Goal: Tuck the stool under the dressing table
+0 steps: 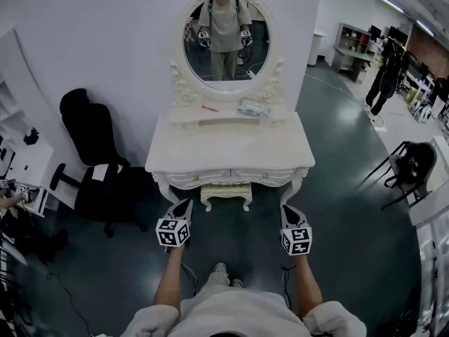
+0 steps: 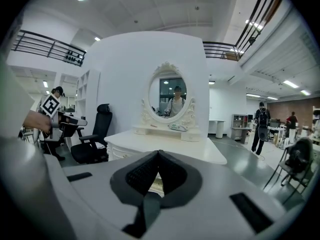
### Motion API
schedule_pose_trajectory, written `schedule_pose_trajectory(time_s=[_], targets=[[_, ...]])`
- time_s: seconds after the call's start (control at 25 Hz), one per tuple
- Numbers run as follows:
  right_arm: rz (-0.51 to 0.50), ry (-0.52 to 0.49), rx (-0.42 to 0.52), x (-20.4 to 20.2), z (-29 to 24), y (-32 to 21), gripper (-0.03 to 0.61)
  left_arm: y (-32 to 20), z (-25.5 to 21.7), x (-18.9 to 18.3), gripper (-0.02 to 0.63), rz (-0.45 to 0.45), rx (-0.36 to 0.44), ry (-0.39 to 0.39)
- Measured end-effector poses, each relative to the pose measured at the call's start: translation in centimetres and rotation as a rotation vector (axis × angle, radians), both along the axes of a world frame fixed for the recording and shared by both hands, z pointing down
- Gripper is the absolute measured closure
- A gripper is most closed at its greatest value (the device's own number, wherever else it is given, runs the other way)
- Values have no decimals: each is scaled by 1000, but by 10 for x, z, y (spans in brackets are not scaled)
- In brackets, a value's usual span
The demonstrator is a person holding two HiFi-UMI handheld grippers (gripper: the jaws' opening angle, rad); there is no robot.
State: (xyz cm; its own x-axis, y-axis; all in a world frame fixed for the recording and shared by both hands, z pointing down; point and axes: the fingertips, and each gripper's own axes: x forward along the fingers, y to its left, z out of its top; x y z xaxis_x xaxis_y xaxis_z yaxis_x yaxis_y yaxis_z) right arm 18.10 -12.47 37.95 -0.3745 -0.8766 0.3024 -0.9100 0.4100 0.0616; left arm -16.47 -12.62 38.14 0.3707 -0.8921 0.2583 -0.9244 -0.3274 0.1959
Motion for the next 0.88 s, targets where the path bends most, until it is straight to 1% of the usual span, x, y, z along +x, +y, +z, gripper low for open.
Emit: schedule_pose_trajectory(time_s=[0.32,0.68,0.88], targets=[[0,1,6,12,-4,37,577,34,-12,13,598,12,24,-2],[-10,-9,13,11,-8,60,577,63,-12,11,599,-1,24,8],[-7,-2,14,11,-8,65,577,69,-13,8,598,-7,30,17]])
